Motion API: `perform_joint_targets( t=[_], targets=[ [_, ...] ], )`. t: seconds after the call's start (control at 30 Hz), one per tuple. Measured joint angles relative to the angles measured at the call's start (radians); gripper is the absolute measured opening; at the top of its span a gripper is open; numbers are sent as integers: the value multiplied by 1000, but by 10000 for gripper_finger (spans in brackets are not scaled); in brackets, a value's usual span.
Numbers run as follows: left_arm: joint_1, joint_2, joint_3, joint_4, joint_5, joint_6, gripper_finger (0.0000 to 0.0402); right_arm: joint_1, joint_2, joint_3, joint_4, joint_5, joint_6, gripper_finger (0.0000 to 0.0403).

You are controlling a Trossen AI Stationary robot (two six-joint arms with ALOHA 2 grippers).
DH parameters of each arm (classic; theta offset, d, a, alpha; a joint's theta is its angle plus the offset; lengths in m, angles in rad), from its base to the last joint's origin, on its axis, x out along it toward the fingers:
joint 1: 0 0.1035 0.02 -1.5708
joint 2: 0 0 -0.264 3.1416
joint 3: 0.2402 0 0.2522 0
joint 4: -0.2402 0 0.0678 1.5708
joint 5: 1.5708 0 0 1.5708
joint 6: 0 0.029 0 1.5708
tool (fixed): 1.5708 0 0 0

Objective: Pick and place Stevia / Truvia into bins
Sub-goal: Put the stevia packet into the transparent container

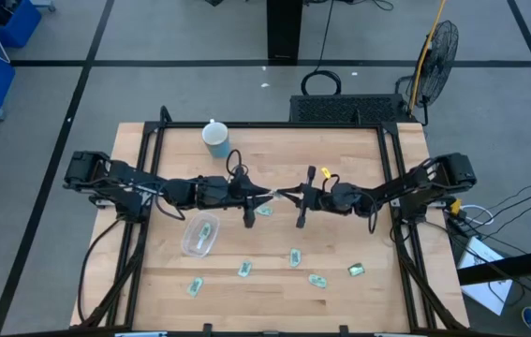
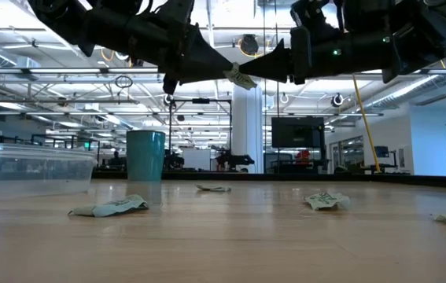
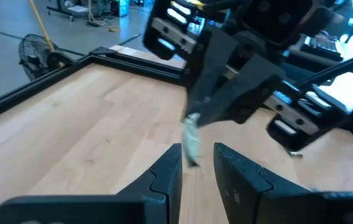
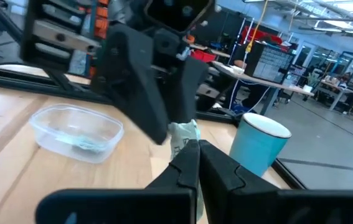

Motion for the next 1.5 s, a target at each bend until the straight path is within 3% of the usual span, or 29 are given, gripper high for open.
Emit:
perform_joint_targets(
  t=[0.2,0.4,0.6,0.73,0.93,1.07,1.27,1.5],
  targets=[
    [0,0,0,6,7,32,87,-29,0,0,1,-81,76,0],
    [0,0,0,6,8,59,15,-34,0,0,1,-100,78,0],
    [0,0,0,6,8,52,17,-34,0,0,2,-101,77,2],
    [0,0,0,-2,7,51,7,-34,0,0,17,-104,75,26],
    [0,-2,0,-48,-10,43,6,-32,0,0,-25,-104,134,94],
    [0,-73,0,-206,-22,8,8,-25,0,-2,-68,-100,140,134],
    [-37,-278,0,-655,-20,-123,7,-11,0,-3,-74,-99,74,155],
    [-198,-388,-2,-1283,-13,-534,7,-15,0,-3,-109,-16,66,150]
  ],
)
